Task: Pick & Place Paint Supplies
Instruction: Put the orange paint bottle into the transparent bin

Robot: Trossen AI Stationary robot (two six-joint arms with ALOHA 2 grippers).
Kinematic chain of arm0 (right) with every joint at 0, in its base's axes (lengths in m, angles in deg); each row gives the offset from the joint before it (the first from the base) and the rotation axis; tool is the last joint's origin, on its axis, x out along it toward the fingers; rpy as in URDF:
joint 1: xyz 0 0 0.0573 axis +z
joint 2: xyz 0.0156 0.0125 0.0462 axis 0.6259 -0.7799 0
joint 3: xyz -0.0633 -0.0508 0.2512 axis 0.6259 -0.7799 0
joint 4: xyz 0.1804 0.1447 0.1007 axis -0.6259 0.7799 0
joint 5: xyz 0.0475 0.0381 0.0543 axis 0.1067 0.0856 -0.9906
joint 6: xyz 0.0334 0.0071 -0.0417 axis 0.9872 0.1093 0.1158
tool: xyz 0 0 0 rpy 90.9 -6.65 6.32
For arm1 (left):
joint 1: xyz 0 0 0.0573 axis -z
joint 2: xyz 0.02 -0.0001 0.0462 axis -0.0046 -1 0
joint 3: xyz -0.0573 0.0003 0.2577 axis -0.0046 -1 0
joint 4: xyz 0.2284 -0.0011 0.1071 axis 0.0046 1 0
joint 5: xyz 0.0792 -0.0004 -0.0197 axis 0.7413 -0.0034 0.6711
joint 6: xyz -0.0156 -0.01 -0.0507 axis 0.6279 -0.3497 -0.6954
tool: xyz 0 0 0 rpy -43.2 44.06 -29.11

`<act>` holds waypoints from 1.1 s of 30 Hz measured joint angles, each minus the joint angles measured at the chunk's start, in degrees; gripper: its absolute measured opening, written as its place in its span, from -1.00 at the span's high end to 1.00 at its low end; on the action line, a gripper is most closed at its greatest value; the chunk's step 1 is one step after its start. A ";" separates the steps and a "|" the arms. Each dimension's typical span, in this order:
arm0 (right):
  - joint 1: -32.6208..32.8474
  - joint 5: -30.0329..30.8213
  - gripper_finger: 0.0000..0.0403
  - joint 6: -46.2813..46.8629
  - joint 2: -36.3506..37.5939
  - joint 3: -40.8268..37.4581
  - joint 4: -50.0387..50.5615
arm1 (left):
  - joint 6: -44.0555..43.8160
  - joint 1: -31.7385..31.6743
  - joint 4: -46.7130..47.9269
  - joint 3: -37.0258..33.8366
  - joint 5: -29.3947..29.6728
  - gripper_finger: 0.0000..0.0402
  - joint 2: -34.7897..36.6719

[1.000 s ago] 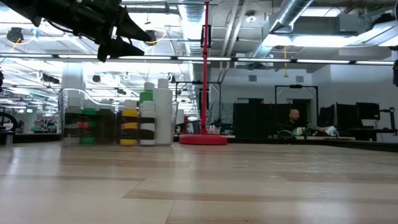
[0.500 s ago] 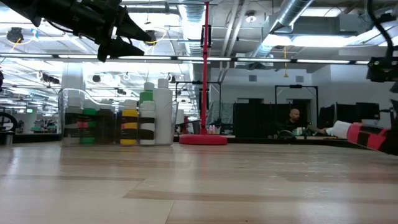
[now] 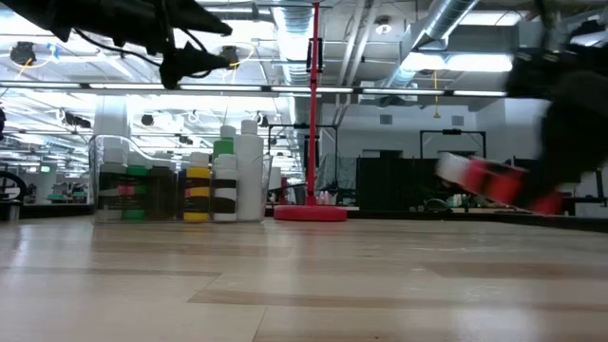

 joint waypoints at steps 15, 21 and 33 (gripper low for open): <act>-28.20 -11.12 0.41 -60.07 -0.57 7.38 -39.59 | 5.70 0.00 -2.68 0.01 -10.46 -0.32 -1.04; -32.40 -17.40 0.37 -68.67 -3.70 12.99 -39.50 | 8.44 0.00 -6.23 0.04 -10.96 -0.32 -4.50; -33.78 -21.88 0.34 -73.25 -13.23 23.82 -37.67 | 11.39 -0.11 -9.95 0.09 -13.09 -0.32 -11.23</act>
